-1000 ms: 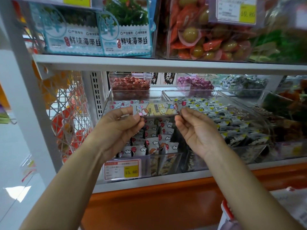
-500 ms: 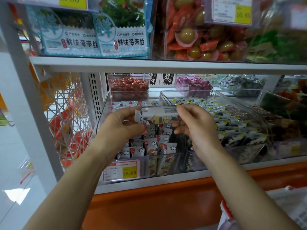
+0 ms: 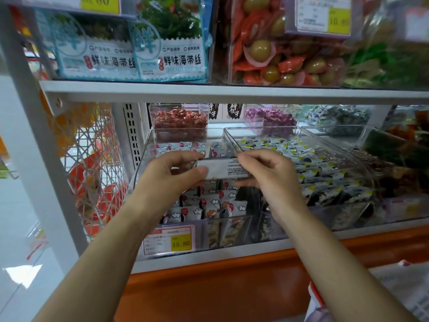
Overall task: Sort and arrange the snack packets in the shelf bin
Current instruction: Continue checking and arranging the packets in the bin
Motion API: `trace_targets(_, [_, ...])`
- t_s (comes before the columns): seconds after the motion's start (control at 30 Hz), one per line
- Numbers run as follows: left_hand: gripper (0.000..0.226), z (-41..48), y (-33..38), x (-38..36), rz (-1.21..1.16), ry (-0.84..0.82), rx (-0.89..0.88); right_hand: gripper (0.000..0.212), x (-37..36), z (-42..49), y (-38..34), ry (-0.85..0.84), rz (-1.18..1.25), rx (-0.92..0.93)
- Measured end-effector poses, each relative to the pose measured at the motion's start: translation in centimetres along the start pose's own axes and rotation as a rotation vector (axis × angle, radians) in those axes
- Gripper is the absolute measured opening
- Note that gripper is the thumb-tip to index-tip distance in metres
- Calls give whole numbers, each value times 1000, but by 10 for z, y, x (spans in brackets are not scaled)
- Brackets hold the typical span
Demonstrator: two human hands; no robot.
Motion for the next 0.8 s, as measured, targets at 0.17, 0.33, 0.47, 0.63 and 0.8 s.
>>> trace_targets(0.17, [21,-2,1,-8,59,-30,-13,18,5,2,-3,89,-162,46])
trace_targets(0.33, [8,0,0,-3,9,65,-5,21,-1,-1,-11,56,-244,134])
trace_targets(0.47, [19,1,0,3,-32,122,-14,18,-5,-2,-13,38,-256,154])
trace_targets(0.63, [25,3,-6,9,-104,169,23,17,-6,-3,-14,44,-259,178])
trace_targets(0.8, [24,3,-9,4,-44,128,48,17,-3,-2,-9,74,-251,122])
Point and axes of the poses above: each hand's wrist, its own z-axis towards the middle knuckle, its own x-axis out of the back of the hand, y = z × x, the point moved 8 cm from there along z, towards the middle knuckle, and after that the axes turned 15 degrees about -z, right-handed, at the moved point
